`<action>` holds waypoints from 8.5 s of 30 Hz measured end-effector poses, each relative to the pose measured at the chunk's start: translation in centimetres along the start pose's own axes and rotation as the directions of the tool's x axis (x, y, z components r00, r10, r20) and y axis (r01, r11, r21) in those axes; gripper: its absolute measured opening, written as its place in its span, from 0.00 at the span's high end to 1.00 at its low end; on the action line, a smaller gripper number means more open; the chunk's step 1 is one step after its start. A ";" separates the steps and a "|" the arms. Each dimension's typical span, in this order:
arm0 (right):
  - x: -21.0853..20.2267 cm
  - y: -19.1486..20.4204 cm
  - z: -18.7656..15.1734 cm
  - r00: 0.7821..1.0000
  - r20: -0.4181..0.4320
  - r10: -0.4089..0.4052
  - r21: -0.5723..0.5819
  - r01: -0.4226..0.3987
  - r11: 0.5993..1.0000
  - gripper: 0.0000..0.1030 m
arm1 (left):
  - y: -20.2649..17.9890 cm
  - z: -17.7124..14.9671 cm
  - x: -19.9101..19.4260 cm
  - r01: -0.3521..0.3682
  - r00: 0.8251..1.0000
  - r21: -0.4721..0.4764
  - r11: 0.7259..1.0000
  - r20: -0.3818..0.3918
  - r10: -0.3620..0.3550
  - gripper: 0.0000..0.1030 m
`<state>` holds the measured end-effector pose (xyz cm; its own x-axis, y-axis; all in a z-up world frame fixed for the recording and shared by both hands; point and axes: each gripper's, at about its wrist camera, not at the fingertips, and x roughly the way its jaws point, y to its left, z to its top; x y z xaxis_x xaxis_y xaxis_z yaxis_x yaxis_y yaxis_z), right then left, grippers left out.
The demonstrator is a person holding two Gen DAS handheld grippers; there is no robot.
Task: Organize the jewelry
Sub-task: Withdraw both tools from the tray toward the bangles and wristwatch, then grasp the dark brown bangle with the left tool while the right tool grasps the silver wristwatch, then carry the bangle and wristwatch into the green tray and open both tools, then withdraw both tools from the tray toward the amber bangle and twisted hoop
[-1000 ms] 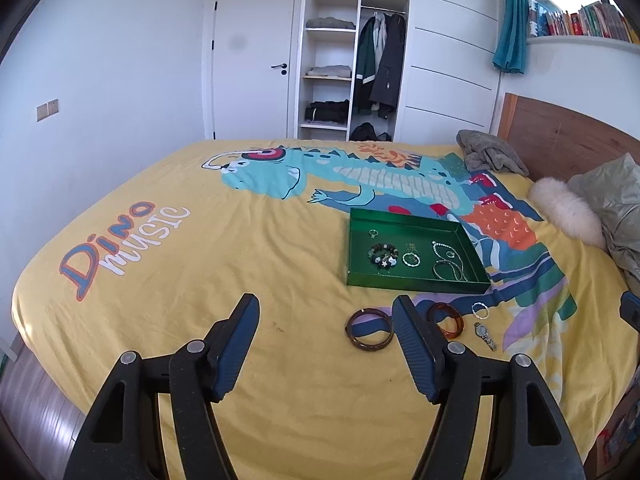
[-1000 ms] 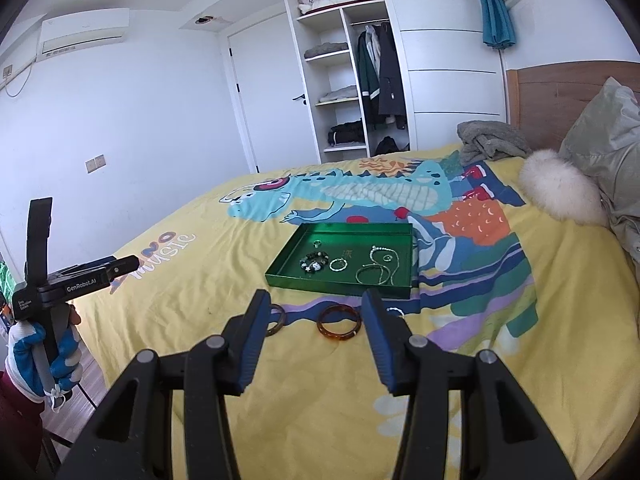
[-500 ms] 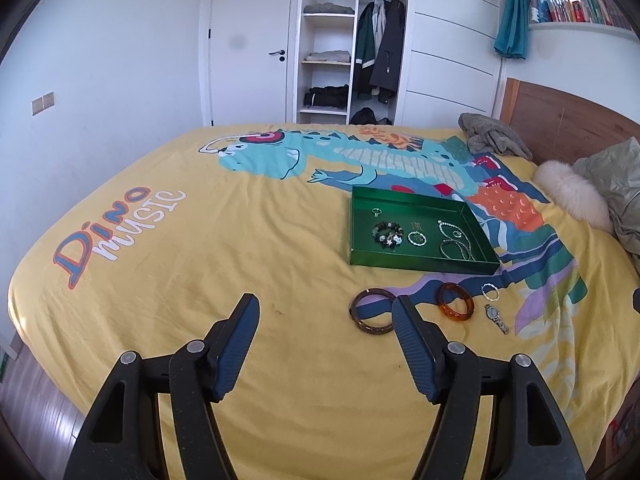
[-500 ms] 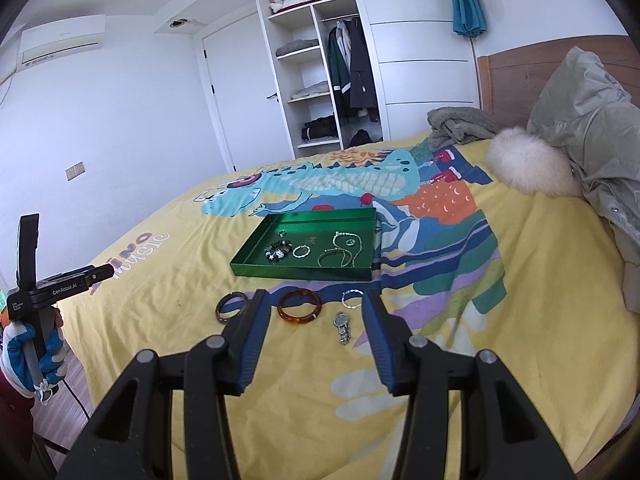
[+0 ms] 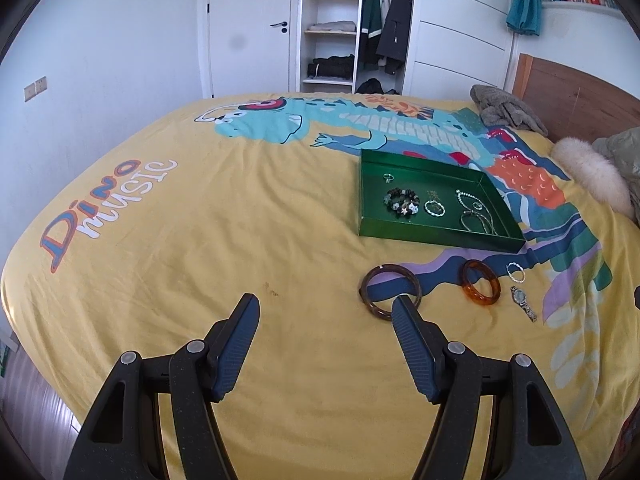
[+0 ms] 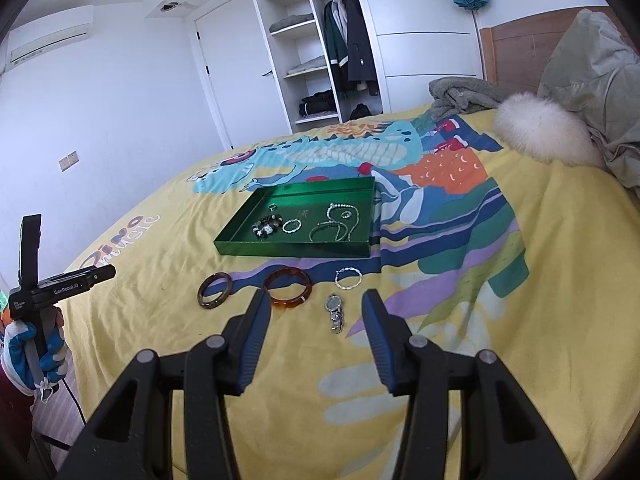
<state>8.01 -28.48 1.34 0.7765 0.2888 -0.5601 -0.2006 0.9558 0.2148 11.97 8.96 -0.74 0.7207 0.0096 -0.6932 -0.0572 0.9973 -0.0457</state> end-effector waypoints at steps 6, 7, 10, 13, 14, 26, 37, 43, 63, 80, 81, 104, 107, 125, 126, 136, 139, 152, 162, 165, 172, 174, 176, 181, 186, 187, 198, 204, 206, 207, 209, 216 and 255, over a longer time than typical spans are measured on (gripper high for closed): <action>3.4 -1.3 -0.4 0.999 -0.044 -0.003 0.023 0.004 1.000 0.56 | -0.2 -0.3 3.7 -0.009 0.999 0.005 1.000 -0.050 0.009 0.34; 4.0 -1.5 -0.5 0.999 -0.051 -0.004 0.026 0.005 1.000 0.56 | -0.2 -0.4 4.4 -0.010 0.998 0.006 1.000 -0.060 0.010 0.34; 5.8 -2.1 -0.7 0.997 -0.075 -0.005 0.038 0.008 0.999 0.57 | -0.3 -0.4 6.4 -0.010 0.996 0.008 1.000 -0.088 0.010 0.35; 7.6 -2.8 -0.8 0.995 -0.097 -0.004 0.050 0.009 0.999 0.57 | -0.7 -0.4 8.2 -0.004 0.993 0.012 1.000 -0.114 0.005 0.37; 8.1 -2.9 -0.9 0.994 -0.105 -0.002 0.052 0.008 0.999 0.57 | -0.8 -0.4 8.8 -0.002 0.993 0.015 1.000 -0.122 0.003 0.37; 15.6 -2.4 -2.0 0.973 -0.232 0.013 -0.001 -0.013 1.000 0.57 | -2.7 -0.3 15.2 0.018 0.978 0.057 0.998 -0.207 -0.006 0.44; 20.4 -2.3 -2.6 0.951 -0.310 0.007 -0.041 -0.021 0.999 0.60 | -4.0 -0.5 17.9 0.044 0.971 0.106 0.993 -0.238 -0.017 0.56; 21.4 -2.2 -2.8 0.947 -0.321 0.002 -0.066 -0.024 0.998 0.64 | -4.7 -0.9 18.1 0.045 0.974 0.159 0.986 -0.227 -0.007 0.67; 20.1 -2.3 -3.3 0.963 -0.270 -0.002 -0.039 -0.009 0.999 0.79 | -6.1 -1.0 16.9 0.010 0.984 0.209 0.978 -0.178 0.028 0.92; 12.6 -1.2 -2.8 0.987 -0.162 0.018 0.020 -0.015 1.000 0.79 | -5.7 -0.3 9.4 -0.035 0.997 0.217 0.975 -0.061 0.049 0.93; 12.1 -1.0 -2.7 0.988 -0.154 0.018 0.021 -0.015 1.000 0.79 | -5.8 -0.2 8.8 -0.035 0.997 0.218 0.975 -0.052 0.048 0.93; 1.6 2.5 -1.1 1.000 0.006 0.024 -0.035 -0.024 0.999 0.79 | -5.8 0.0 -2.3 -0.020 0.996 0.201 0.979 0.092 0.001 0.93; 0.5 2.9 -0.6 0.999 0.025 0.024 -0.046 -0.023 0.999 0.79 | -6.0 0.6 -3.5 -0.009 0.994 0.200 0.980 0.112 -0.014 0.93; -2.0 5.2 8.0 0.990 0.140 0.025 -0.122 -0.008 0.992 0.79 | -7.4 9.1 -7.2 0.019 0.973 0.190 0.982 0.221 -0.061 0.93; -1.8 5.4 8.7 0.989 0.144 0.027 -0.130 -0.008 0.992 0.79 | -7.5 9.8 -7.1 0.019 0.972 0.191 0.981 0.225 -0.062 0.93; 1.7 6.3 14.1 0.987 0.156 0.046 -0.166 -0.019 0.986 0.79 | -8.6 13.9 -3.5 0.027 0.975 0.193 0.981 0.213 -0.069 0.93; 3.6 6.1 15.1 0.988 0.148 0.045 -0.165 -0.020 0.986 0.79 | -8.8 15.0 -1.2 0.029 0.979 0.183 0.983 0.193 -0.065 0.93; 17.3 3.0 14.8 0.998 0.015 0.055 -0.127 -0.053 0.990 0.79 | -12.2 16.7 14.0 0.033 0.999 0.203 0.979 0.031 -0.040 0.93; 29.1 -1.0 15.8 0.995 -0.097 0.008 -0.083 -0.016 0.996 0.79 | -15.5 19.0 25.6 0.016 0.995 0.213 0.977 -0.096 0.004 0.93; 32.4 -2.3 15.7 0.989 -0.145 0.001 -0.056 -0.009 0.998 0.79 | -16.2 18.4 28.5 0.004 0.990 0.225 0.974 -0.139 0.028 0.93; 38.0 -3.5 15.1 0.965 -0.260 -0.024 -0.039 0.014 0.999 0.79 | -16.7 17.4 32.5 -0.004 0.978 0.223 0.975 -0.203 0.050 0.93; 38.8 -3.7 15.0 0.958 -0.283 -0.033 -0.035 0.024 0.999 0.79 | -16.8 17.4 32.6 -0.004 0.976 0.228 0.974 -0.211 0.053 0.93; 39.5 -3.9 14.9 0.952 -0.304 -0.044 -0.037 0.034 0.999 0.79 | -16.8 17.4 32.7 -0.009 0.974 0.234 0.972 -0.219 0.062 0.93; 40.5 -4.0 14.6 0.941 -0.331 -0.076 -0.058 0.060 0.996 0.80 | -17.0 17.4 33.4 -0.026 0.965 0.239 0.971 -0.248 0.087 0.92; 40.6 -4.1 14.6 0.932 -0.347 -0.105 -0.076 0.084 0.994 0.79 | -17.1 17.6 33.6 -0.030 0.960 0.244 0.969 -0.264 0.096 0.92; 40.6 -4.1 14.7 0.930 -0.351 -0.112 -0.079 0.089 0.993 0.78 | -17.0 17.7 33.7 -0.028 0.959 0.239 0.971 -0.267 0.094 0.92; 31.5 -4.7 17.1 0.964 -0.240 -0.114 -0.036 0.109 0.993 0.66 | -15.4 19.9 26.4 -0.015 0.981 0.213 0.977 -0.187 0.056 0.76; 20.7 -2.1 18.8 0.989 -0.097 -0.113 -0.062 0.107 0.992 0.66 | -14.0 21.6 14.9 -0.061 0.998 0.222 0.973 -0.012 0.066 0.56; 16.6 -0.8 19.2 0.994 -0.043 -0.104 -0.063 0.101 0.993 0.66 | -13.6 21.3 10.9 -0.065 0.998 0.218 0.974 0.035 0.059 0.55; 15.0 -0.3 19.3 0.995 -0.023 -0.096 -0.059 0.095 0.994 0.66 | -13.3 21.0 9.2 -0.065 0.997 0.214 0.975 0.050 0.056 0.54; 11.5 1.0 19.2 0.996 0.020 -0.088 -0.059 0.089 0.994 0.66 | -12.7 20.3 6.0 -0.062 0.996 0.195 0.979 0.073 0.049 0.54; 2.3 5.4 16.5 0.991 0.120 -0.063 -0.075 0.072 0.995 0.62 | -10.3 15.8 -1.5 -0.069 0.992 0.135 0.988 0.117 0.054 0.53; -7.5 1.2 1.4 0.996 0.079 -0.043 -0.099 0.051 0.994 0.53 | -12.1 0.5 -8.6 -0.091 0.989 0.057 0.994 0.123 0.083 0.39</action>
<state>2.80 -29.57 6.97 0.8289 0.2419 -0.5043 -0.2189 0.9700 0.1056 6.79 -3.11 6.17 0.7931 0.1013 -0.6006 -0.0830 0.9948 0.0582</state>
